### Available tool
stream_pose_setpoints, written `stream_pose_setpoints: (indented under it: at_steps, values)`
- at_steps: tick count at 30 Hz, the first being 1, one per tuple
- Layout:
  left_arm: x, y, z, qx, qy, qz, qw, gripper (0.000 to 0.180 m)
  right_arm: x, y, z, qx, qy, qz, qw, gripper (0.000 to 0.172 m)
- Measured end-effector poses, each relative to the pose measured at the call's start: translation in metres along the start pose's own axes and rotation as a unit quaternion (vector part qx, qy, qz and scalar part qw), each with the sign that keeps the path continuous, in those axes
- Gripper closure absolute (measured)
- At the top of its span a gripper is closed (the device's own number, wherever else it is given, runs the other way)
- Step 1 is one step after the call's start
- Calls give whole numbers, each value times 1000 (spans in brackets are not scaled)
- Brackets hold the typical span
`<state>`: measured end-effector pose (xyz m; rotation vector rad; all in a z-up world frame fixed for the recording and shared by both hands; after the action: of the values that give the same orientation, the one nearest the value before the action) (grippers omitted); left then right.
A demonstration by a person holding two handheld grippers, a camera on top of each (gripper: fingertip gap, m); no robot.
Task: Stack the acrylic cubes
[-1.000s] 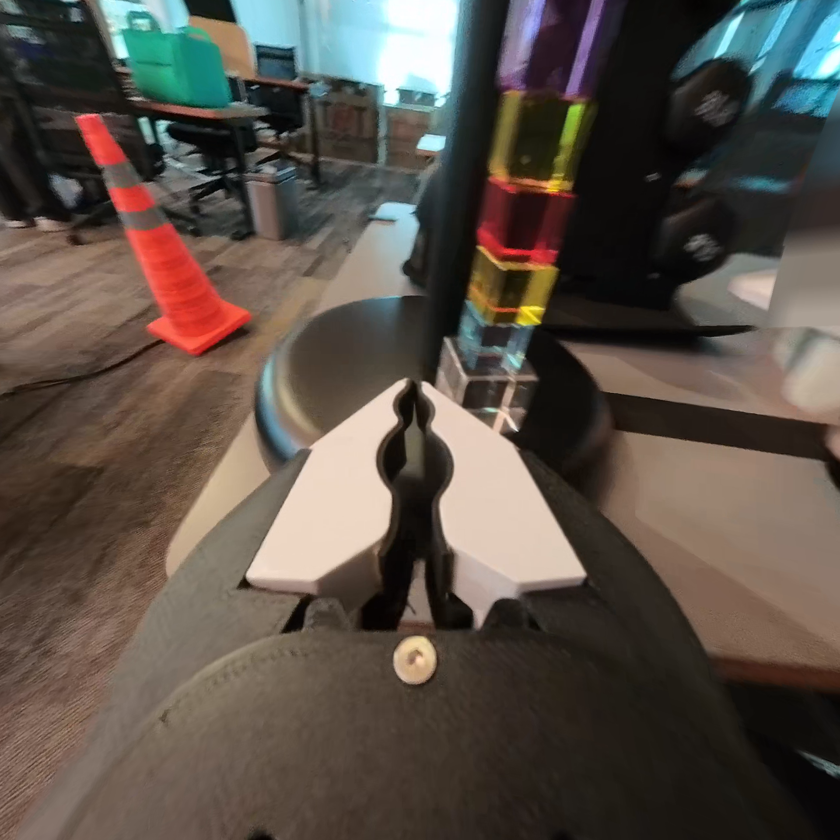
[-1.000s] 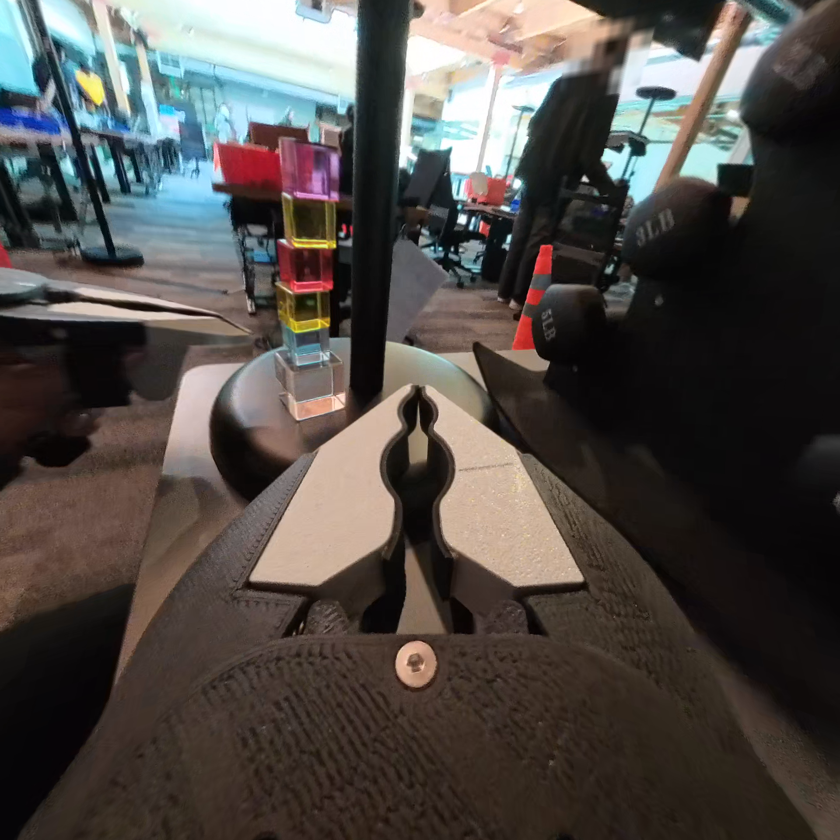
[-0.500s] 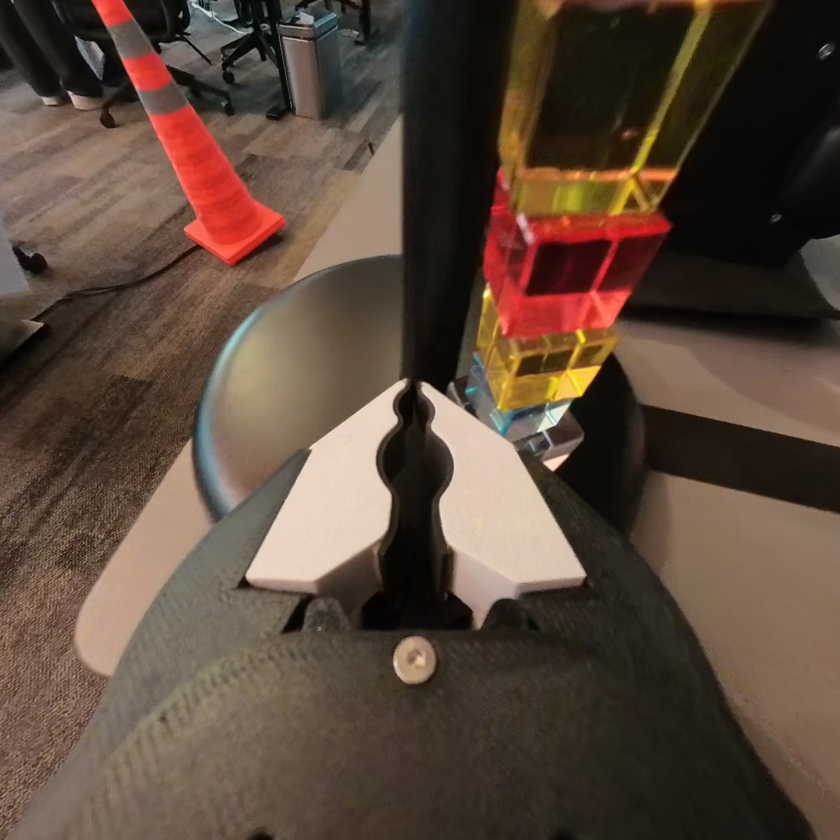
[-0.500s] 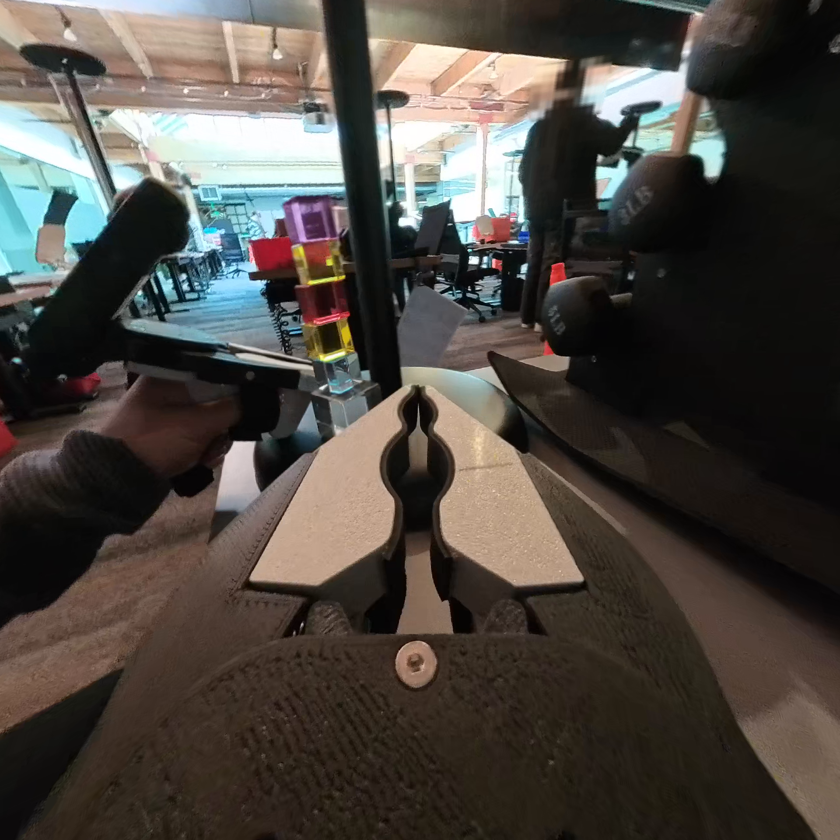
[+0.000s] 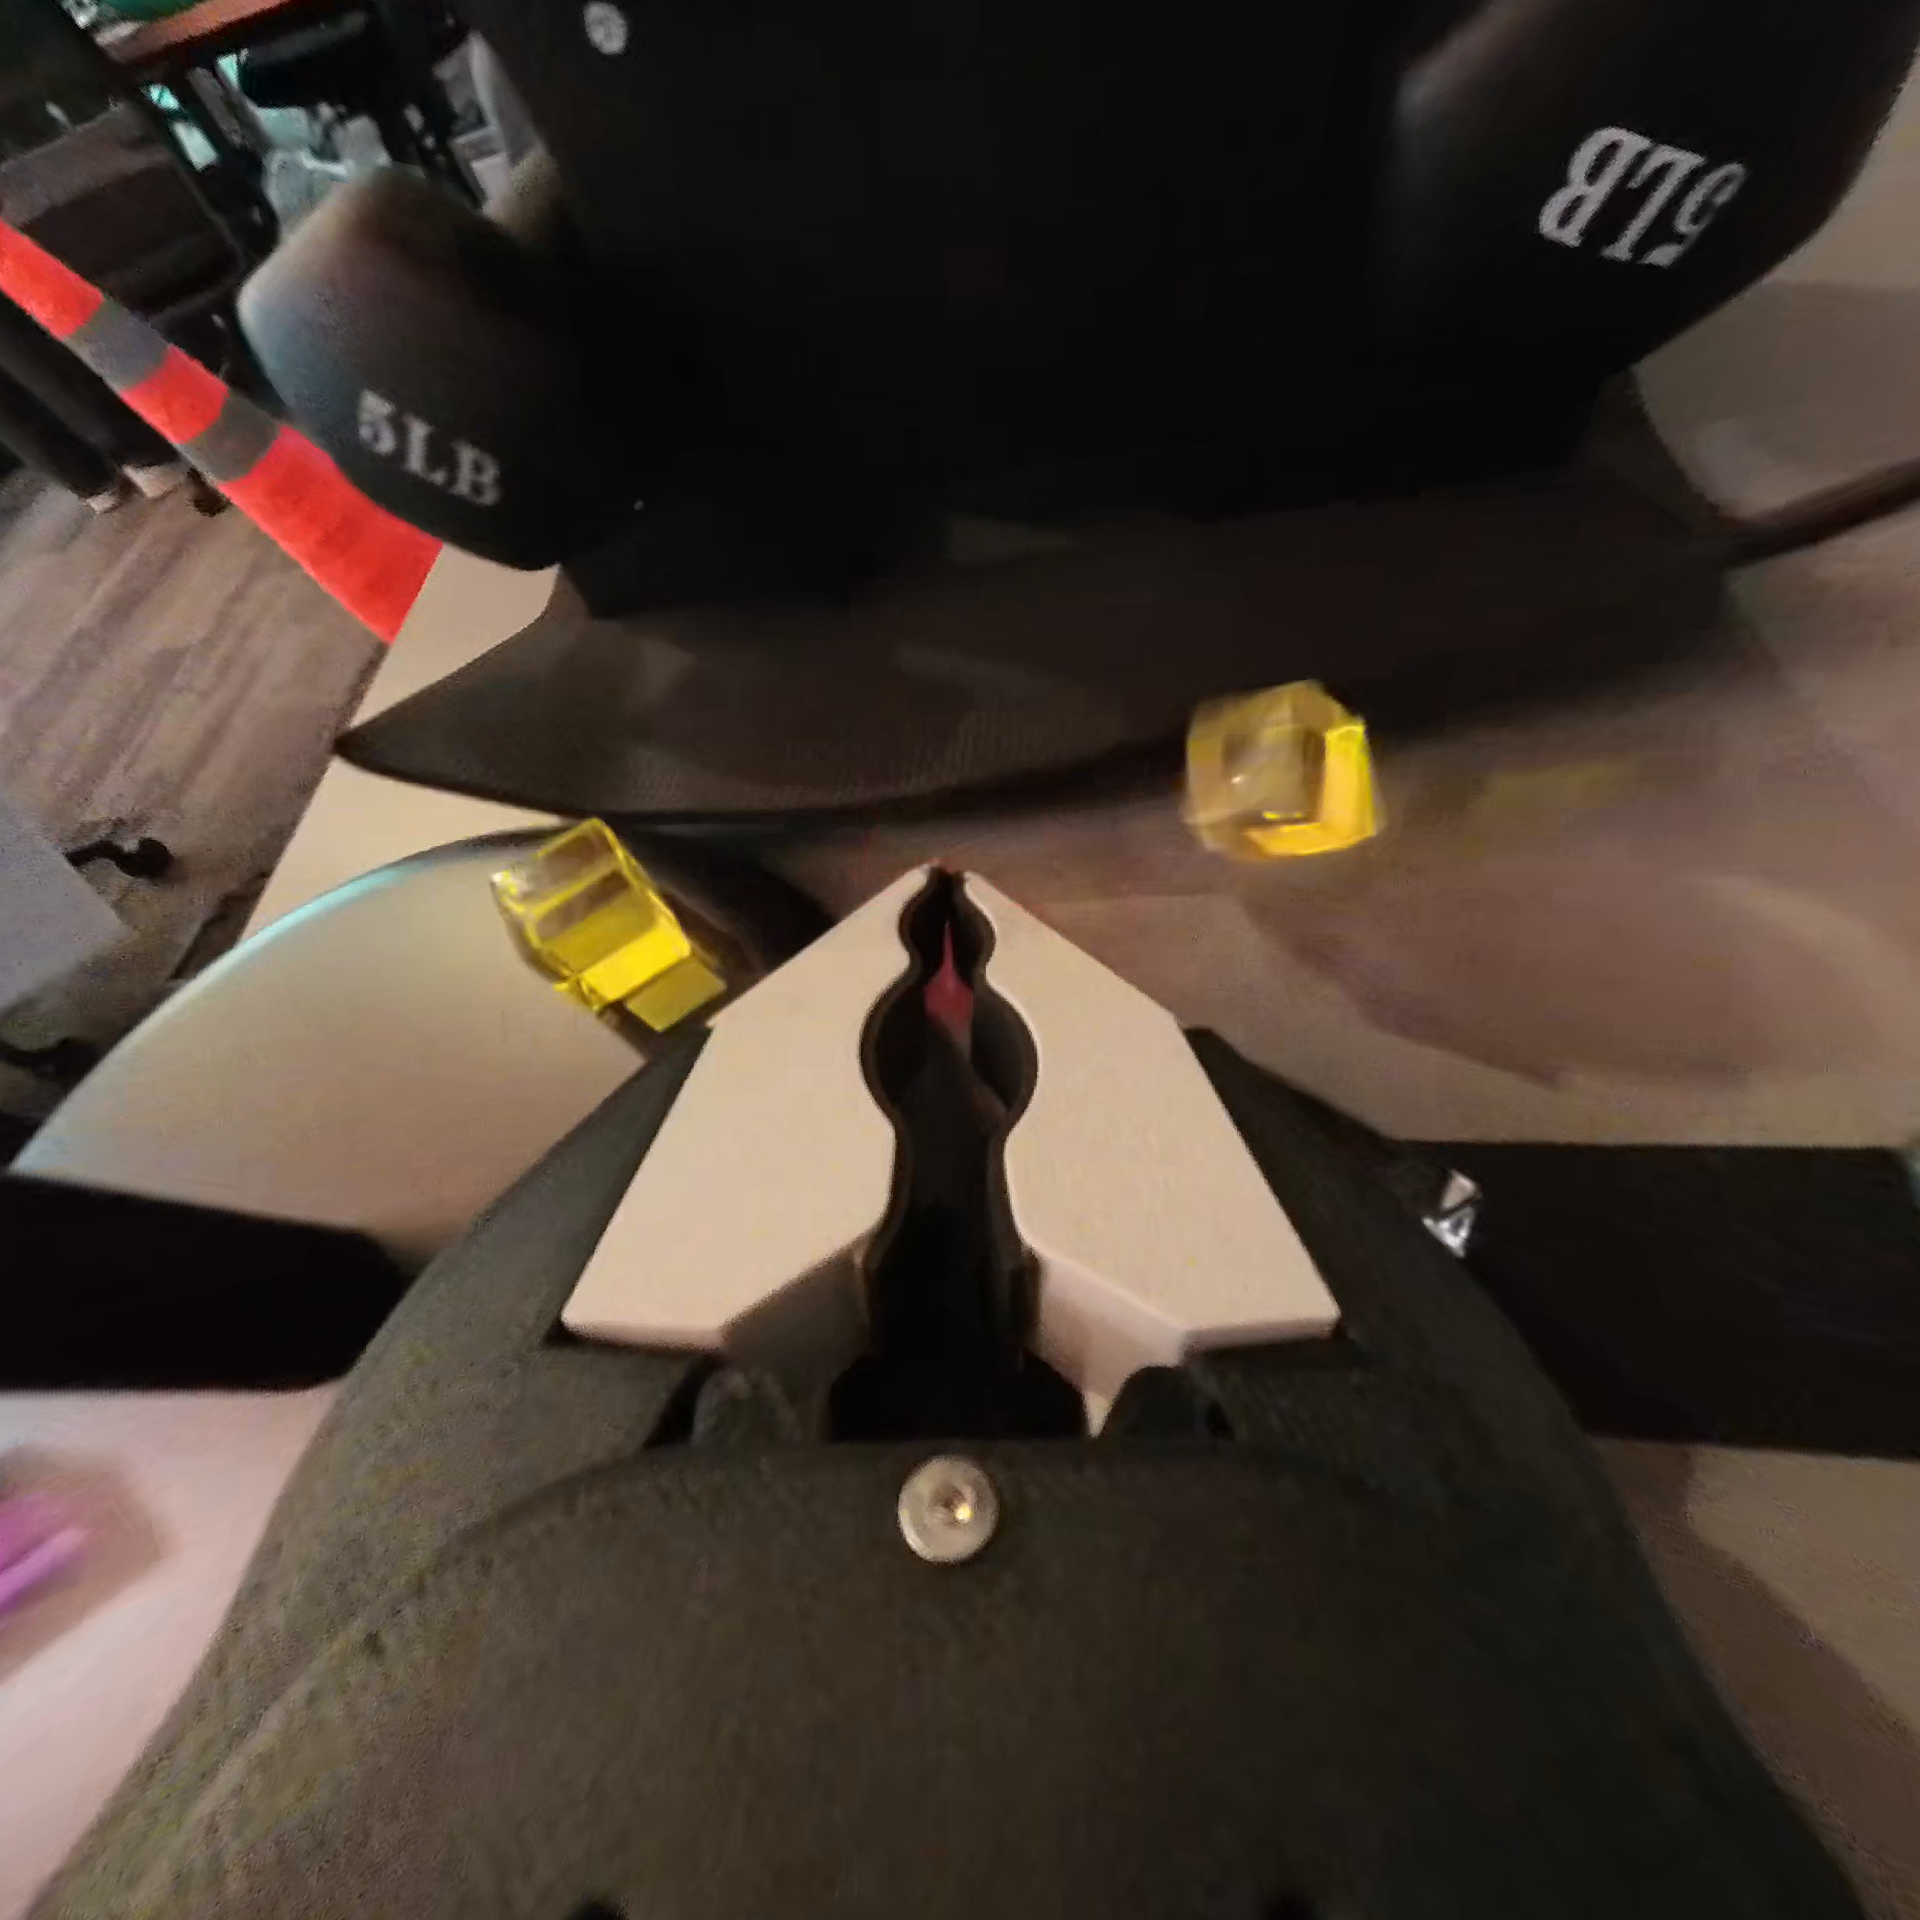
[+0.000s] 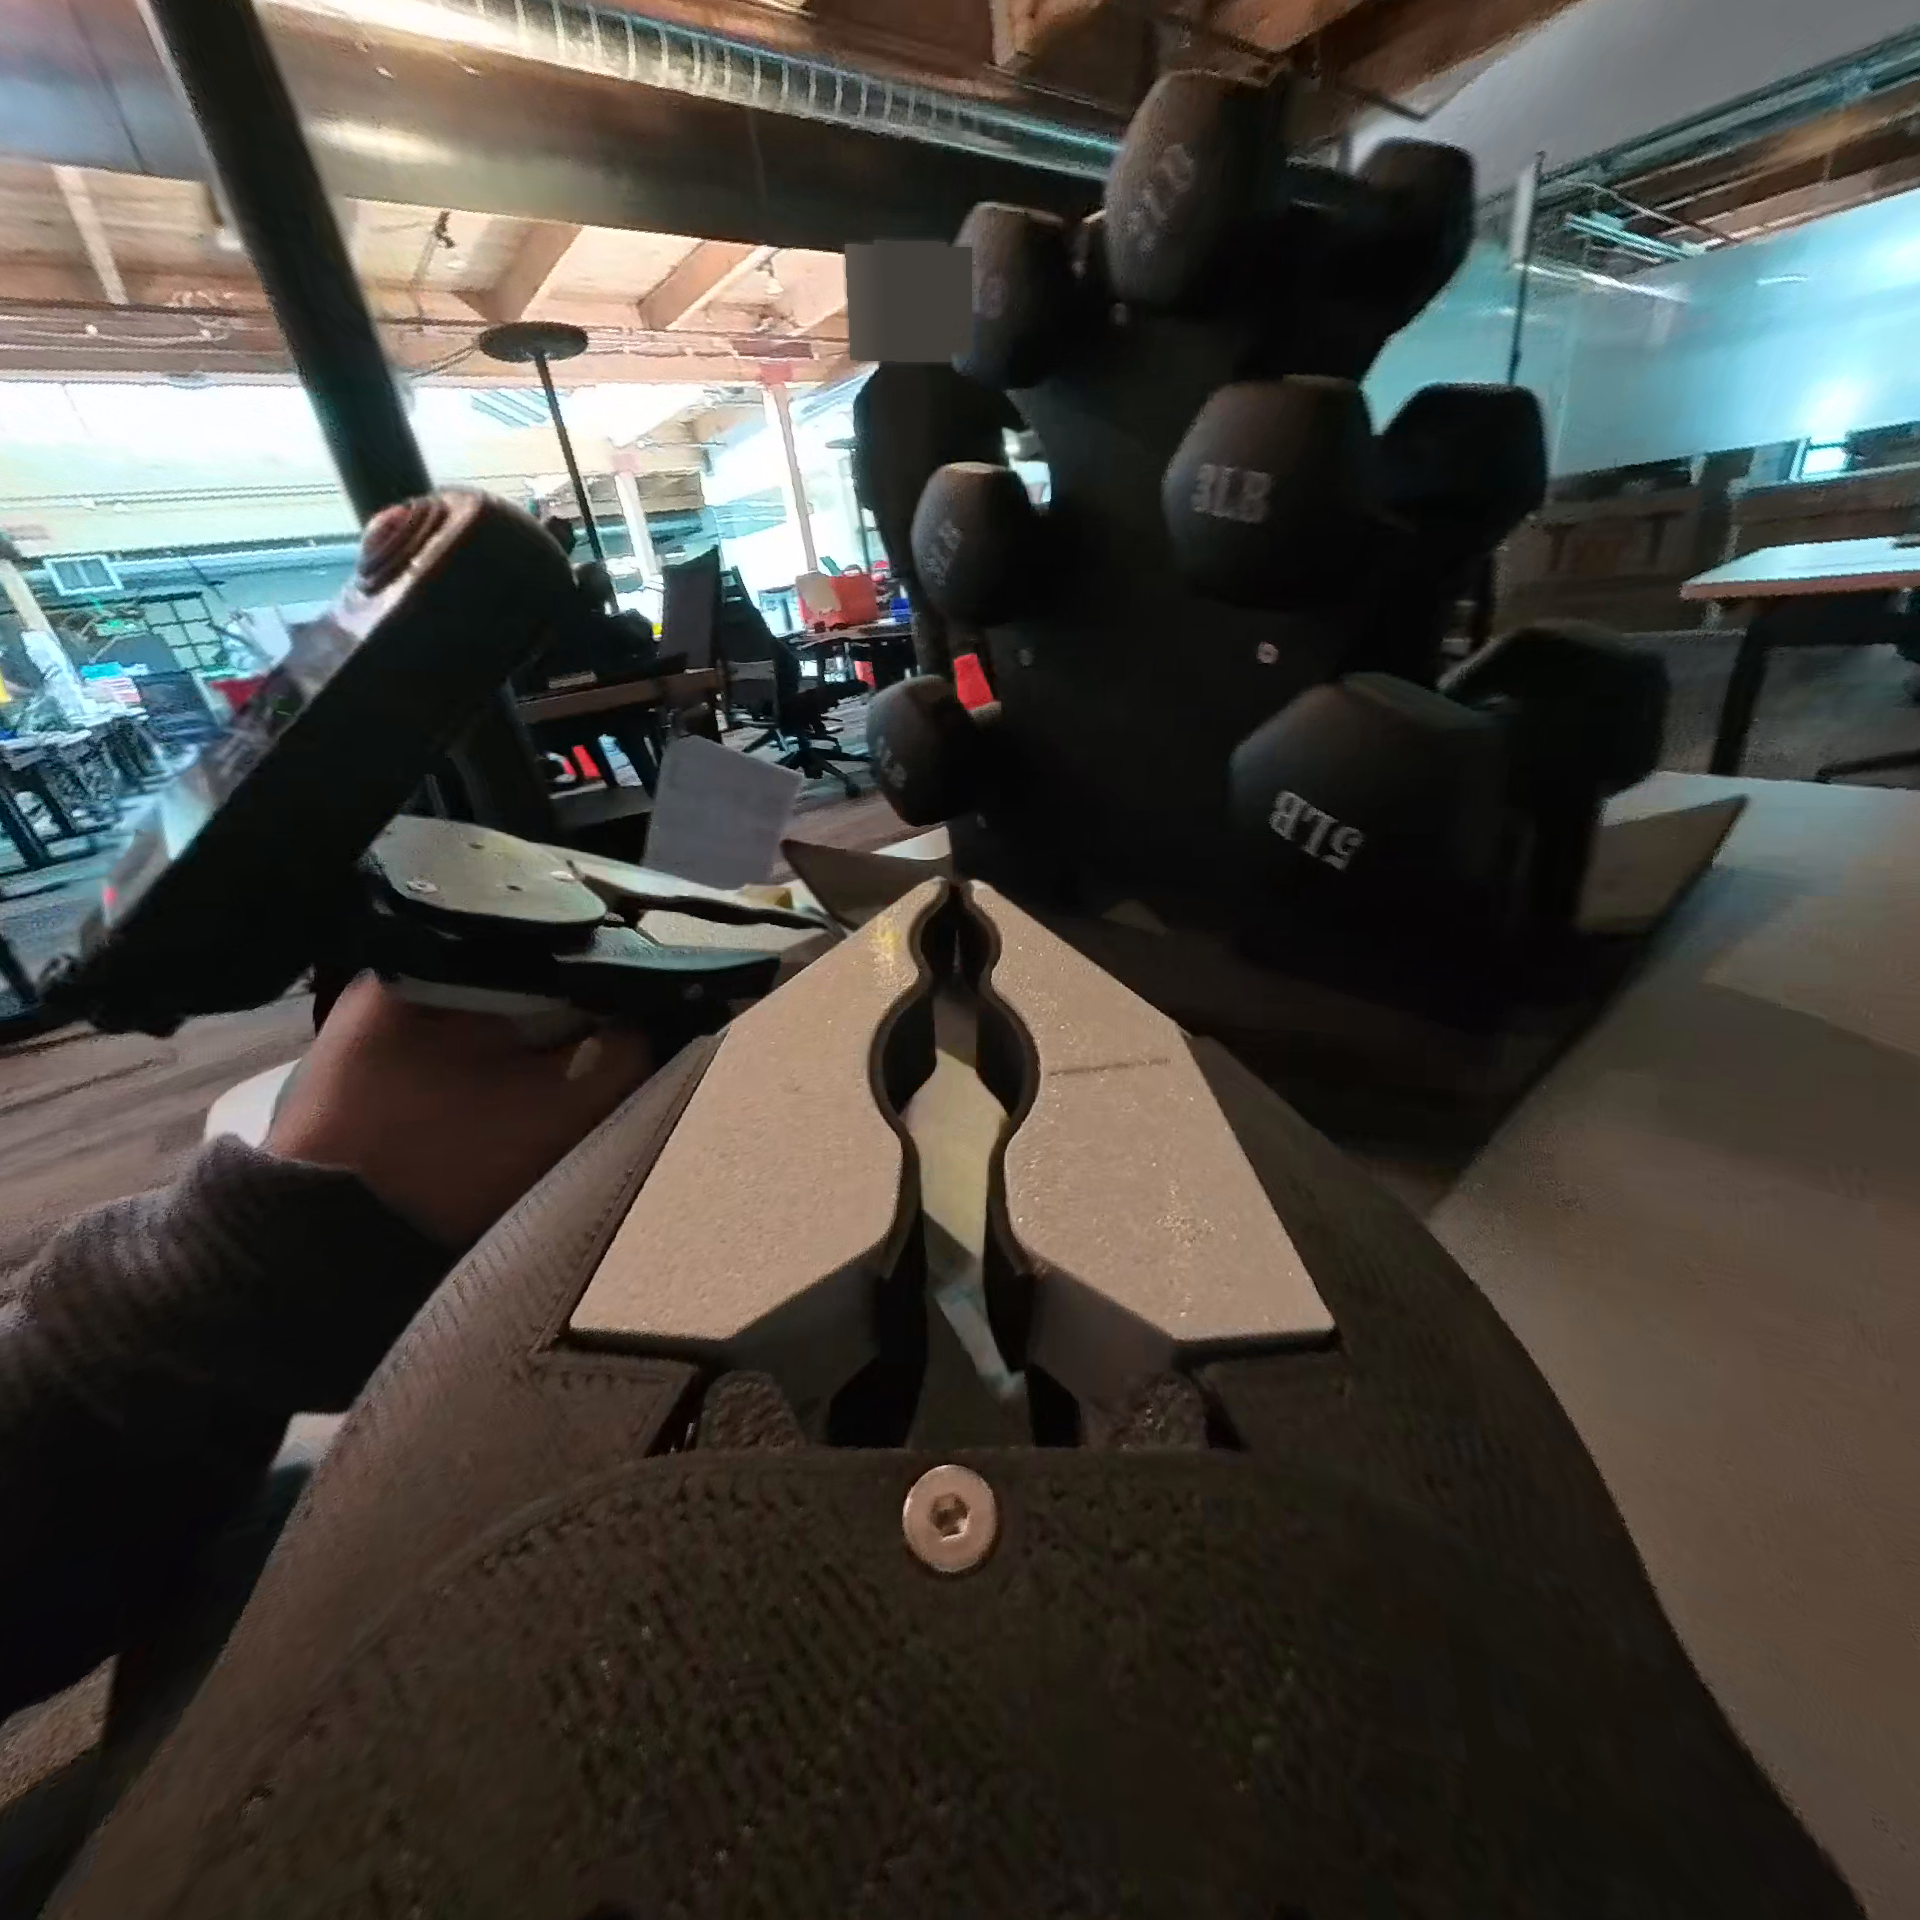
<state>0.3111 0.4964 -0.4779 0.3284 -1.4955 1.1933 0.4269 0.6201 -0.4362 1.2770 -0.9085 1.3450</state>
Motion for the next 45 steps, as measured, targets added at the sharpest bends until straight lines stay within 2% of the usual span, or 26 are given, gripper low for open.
stream_pose_setpoints:
  at_steps: [2,5,10,11,15,18,21,25,27,29,32,34,39,41,42,45]
  values:
    - [2,3,-9,-6,10,-3,1000,180,1,-2,-8,-12,6,-5,1000,172]
    - [13,-9,-17,-24,8,-42,999,180,3,-2,-9,-8,11,-16,1000,172]
    - [23,-71,-21,-86,3,-150,985,180,8,-2,-1,11,-7,-36,999,172]
    - [20,-86,-20,-99,1,-171,980,180,9,-3,0,15,-6,-41,999,172]
    - [-4,-139,19,-52,-33,-232,971,180,14,-5,-1,12,-8,-59,998,172]
    - [-27,-173,50,-33,-87,-265,960,165,18,-8,-2,9,-9,-75,997,172]
    - [-44,-192,72,-28,-132,-285,949,151,24,-11,-2,12,-12,-92,996,172]
    - [-58,-198,82,-27,-142,-287,947,140,37,-15,-2,4,-34,-107,994,172]
    - [-60,-197,80,-34,-132,-279,951,135,33,-9,1,33,-53,-64,996,168]
    - [-62,-198,79,-31,-121,-278,952,133,14,4,10,94,-60,50,993,148]
    - [-67,-204,83,-21,-114,-289,950,132,-27,20,27,160,-64,237,956,119]
    - [-72,-210,92,-7,-117,-297,948,132,-45,26,37,170,-91,301,934,106]
    - [-86,-237,134,51,-141,-321,935,130,-67,38,48,172,-151,362,904,108]
    - [-92,-252,152,76,-151,-332,928,130,-72,40,49,170,-164,379,895,115]
    - [-94,-259,161,87,-157,-337,924,129,-72,41,49,167,-172,383,892,127]
    - [-104,-281,185,120,-172,-350,913,129,-62,40,52,181,-178,379,890,130]
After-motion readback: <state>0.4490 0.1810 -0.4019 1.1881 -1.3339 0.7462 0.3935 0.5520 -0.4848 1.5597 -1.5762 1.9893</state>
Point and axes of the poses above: each gripper's, where its closed fingertips meet, y out along the fingers, x out of its top, z = x × y across the jaws, the point moved 6 cm from there along -y, back along the fingers, and after that the axes turned 7 degrees about -x, right-handed, at the moved point
